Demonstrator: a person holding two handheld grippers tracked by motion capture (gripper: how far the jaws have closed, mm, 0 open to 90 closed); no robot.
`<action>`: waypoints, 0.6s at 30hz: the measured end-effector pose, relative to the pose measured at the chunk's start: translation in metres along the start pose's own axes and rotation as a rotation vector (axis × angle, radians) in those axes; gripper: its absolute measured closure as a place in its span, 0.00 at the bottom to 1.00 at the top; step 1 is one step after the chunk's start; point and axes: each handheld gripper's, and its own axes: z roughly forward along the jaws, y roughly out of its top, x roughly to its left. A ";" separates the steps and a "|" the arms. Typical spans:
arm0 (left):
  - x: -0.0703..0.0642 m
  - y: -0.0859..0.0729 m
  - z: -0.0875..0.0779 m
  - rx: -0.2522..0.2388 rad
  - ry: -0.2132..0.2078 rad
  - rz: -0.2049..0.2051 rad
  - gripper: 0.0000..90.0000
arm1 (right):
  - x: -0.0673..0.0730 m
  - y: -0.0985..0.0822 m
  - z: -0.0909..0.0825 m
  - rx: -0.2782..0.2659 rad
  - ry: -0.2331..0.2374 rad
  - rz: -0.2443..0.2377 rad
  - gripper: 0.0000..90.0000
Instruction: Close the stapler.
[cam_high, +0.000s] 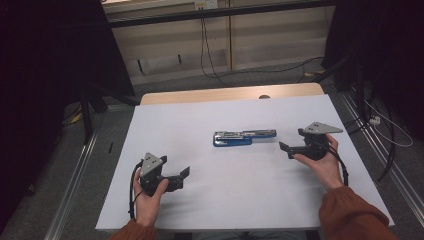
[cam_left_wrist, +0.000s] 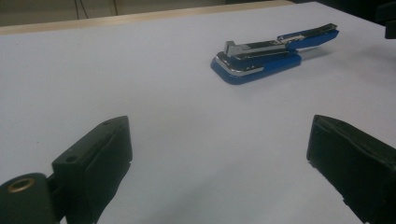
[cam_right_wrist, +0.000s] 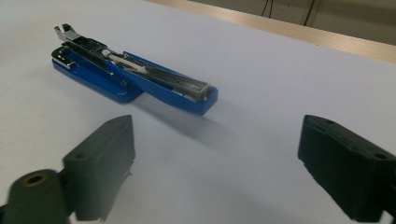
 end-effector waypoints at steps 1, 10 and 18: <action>0.000 0.001 0.002 0.000 -0.003 -0.003 0.08 | 0.000 0.000 0.000 -0.008 0.005 0.006 0.20; -0.006 0.011 0.018 -0.022 -0.057 0.013 0.07 | 0.003 0.000 0.005 -0.001 0.055 0.020 0.40; -0.005 0.020 0.035 -0.013 -0.066 0.049 0.07 | 0.002 -0.002 0.009 0.010 0.067 0.015 0.62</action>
